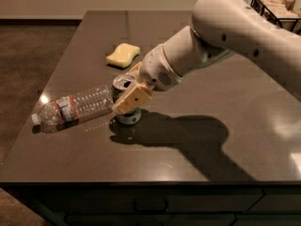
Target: Move 7up can near water bottle
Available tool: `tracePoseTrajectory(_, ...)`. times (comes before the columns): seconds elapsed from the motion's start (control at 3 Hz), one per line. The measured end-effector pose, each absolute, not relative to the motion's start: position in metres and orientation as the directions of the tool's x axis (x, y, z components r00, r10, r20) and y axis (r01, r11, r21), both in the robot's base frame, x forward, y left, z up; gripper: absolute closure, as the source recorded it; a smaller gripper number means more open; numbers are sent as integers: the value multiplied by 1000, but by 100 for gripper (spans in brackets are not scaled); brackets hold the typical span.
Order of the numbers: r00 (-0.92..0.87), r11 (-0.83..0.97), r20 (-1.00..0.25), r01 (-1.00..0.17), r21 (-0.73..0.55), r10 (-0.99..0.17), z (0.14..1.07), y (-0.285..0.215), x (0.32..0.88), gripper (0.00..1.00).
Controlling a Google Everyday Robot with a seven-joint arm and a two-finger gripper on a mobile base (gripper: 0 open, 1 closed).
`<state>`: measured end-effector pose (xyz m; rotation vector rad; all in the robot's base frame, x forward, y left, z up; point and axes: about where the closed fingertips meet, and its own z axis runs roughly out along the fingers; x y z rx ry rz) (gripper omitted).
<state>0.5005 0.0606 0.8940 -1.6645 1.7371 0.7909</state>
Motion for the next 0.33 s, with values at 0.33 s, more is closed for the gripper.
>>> tracePoseTrajectory(0.33,-34,36,-766,-999,14,-642,894,61,500,0)
